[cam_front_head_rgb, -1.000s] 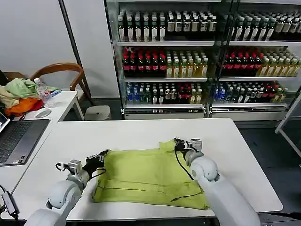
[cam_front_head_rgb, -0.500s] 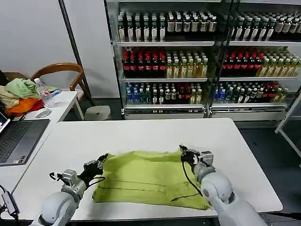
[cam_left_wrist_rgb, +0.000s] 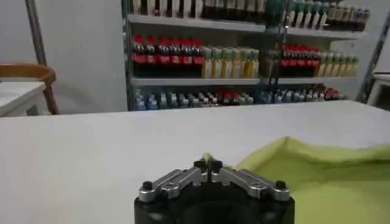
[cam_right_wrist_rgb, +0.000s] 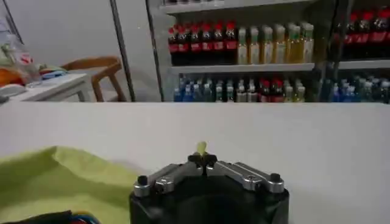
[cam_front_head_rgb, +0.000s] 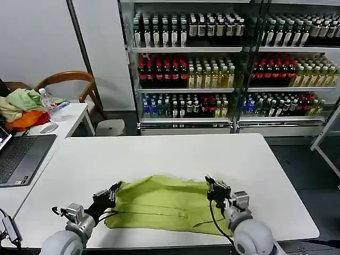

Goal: Fold and organize the clothes.

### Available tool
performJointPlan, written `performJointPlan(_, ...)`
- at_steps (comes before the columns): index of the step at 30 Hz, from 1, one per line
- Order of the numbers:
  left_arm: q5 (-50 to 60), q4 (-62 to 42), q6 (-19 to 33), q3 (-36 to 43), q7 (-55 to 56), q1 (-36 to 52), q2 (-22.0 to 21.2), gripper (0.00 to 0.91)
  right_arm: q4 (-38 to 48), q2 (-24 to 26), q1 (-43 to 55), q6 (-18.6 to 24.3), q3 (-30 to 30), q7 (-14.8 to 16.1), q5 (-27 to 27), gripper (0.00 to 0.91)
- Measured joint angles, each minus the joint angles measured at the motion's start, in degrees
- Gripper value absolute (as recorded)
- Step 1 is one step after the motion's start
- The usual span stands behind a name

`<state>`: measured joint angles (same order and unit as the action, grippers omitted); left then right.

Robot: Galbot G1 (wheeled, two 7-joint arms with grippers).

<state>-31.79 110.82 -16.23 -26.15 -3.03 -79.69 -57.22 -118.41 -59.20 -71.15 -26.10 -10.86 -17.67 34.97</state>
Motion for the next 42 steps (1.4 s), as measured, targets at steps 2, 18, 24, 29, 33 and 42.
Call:
performJointPlan(2,0.3,0.0,0.3,0.0,-0.3,-0.3,0.1,0.04,-0.3,0.2,-0.7,0.2,-0.4,-0.1,-0.3,0.0)
performJointPlan(18,0.4,-0.1,1.9,-1.4,-1.4,-2.3,1.1,0.04,-0.7,1.3,-3.8,1.0,-1.0,0.1,-2.7,0.0)
performJointPlan(24,1.7,-1.3,2.2,-0.4,-1.4,-2.8,0.7,0.04,-0.8,2.0,-5.3,1.2,-1.0,0.4,-3.7,0.0)
performJointPlan(29,2.6,-1.9,2.1,0.2,-1.4,-2.8,0.8,0.04,-0.9,2.4,-6.8,1.6,-0.8,1.0,-4.7,0.0)
performJointPlan(33,3.3,-2.6,1.6,0.3,-1.4,-2.6,0.9,0.907,-0.6,2.5,-7.6,2.1,-0.8,1.4,-5.7,0.0)
performJointPlan(42,4.4,-1.7,0.8,0.1,0.0,-3.5,0.8,0.907,-1.3,2.7,-9.5,2.9,-1.4,1.8,-7.8,0.907)
